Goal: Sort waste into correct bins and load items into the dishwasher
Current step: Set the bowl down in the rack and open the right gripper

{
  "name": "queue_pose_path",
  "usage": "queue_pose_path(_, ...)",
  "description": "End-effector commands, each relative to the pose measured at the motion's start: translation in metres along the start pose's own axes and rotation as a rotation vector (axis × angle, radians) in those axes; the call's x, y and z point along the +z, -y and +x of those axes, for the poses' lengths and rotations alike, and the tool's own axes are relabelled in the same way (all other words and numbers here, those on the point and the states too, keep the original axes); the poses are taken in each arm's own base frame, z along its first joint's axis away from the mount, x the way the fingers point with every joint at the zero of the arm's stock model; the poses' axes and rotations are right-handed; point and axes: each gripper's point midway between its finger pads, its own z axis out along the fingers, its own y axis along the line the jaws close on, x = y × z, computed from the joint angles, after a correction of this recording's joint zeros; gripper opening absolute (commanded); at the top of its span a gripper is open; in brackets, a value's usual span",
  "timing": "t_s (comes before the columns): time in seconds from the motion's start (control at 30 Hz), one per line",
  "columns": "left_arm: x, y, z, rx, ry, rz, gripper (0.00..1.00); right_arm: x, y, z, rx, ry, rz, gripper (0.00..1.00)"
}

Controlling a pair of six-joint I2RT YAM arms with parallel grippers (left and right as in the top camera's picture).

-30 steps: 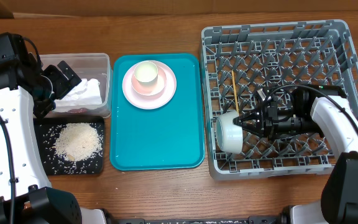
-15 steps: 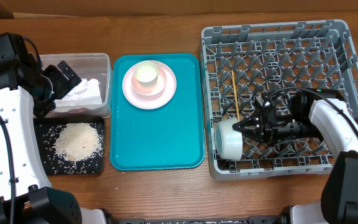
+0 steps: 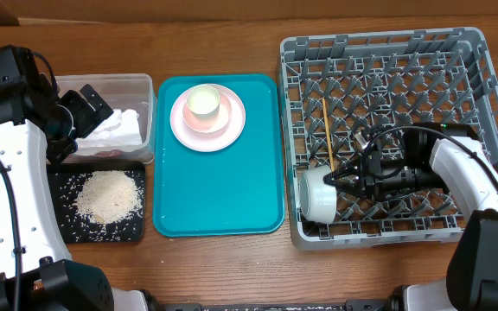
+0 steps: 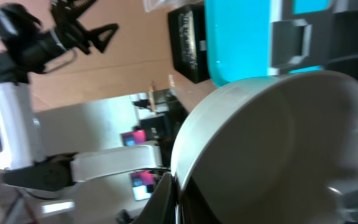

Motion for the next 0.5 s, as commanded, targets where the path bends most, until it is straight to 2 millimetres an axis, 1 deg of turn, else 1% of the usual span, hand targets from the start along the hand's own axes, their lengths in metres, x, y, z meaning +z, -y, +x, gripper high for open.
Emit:
queue_pose_path(0.0,-0.008,0.004,-0.005,0.003,0.026,0.018,1.00,-0.003,0.018,0.004,-0.053,-0.025,0.112,0.04)
queue_pose_path(0.1,-0.008,0.004,-0.005,0.003,0.025,0.019,1.00,-0.005,0.026,0.001,-0.082,-0.024,0.153,0.04)
queue_pose_path(0.23,-0.008,0.004,-0.005,0.003,0.025,0.019,1.00,-0.009,0.028,-0.003,-0.090,-0.006,0.158,0.05)
queue_pose_path(0.4,-0.008,0.004,-0.005,0.003,0.026,0.018,1.00,-0.021,0.034,-0.008,-0.070,0.035,0.175,0.06)
queue_pose_path(0.47,-0.008,0.004,-0.005,0.003,0.026,0.018,1.00,-0.027,0.035,-0.011,-0.064,0.059,0.174,0.09)
